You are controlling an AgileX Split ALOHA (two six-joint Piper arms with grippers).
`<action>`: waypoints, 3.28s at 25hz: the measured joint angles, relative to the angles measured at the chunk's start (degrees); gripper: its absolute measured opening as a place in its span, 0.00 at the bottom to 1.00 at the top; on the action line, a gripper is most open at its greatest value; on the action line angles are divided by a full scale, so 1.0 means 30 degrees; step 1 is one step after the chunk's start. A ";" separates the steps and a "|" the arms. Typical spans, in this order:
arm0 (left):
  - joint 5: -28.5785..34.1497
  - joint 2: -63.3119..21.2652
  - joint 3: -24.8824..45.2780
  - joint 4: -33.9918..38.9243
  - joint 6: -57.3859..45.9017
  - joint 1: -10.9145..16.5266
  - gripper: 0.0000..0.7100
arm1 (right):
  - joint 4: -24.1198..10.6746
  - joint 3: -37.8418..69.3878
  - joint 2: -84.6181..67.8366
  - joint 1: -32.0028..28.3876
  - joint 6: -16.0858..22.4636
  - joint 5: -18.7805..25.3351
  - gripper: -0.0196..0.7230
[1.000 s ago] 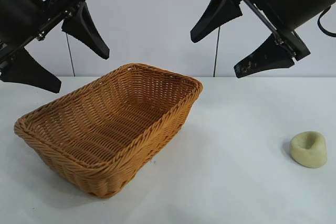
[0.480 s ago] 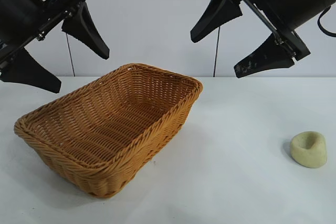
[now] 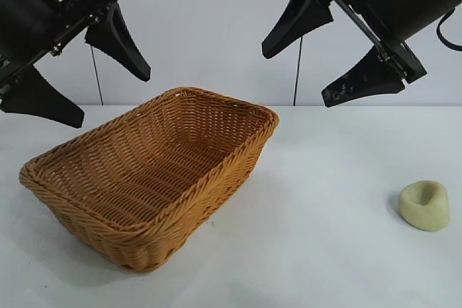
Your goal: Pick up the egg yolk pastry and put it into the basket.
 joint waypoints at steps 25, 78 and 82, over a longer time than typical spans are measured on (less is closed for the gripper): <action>0.0908 -0.3494 0.2049 1.4932 -2.5349 -0.3735 0.98 | 0.0000 0.0000 0.0000 0.0000 0.0000 -0.0023 0.92; 0.3688 0.6196 -0.4356 0.8590 -1.0429 0.1244 0.20 | 0.0000 0.0000 0.0000 0.0000 0.0000 0.0535 0.92; 0.5252 0.7881 -0.6659 0.8988 -0.8698 0.0993 0.20 | 0.0000 0.0000 0.0000 0.0000 0.0000 0.0663 0.92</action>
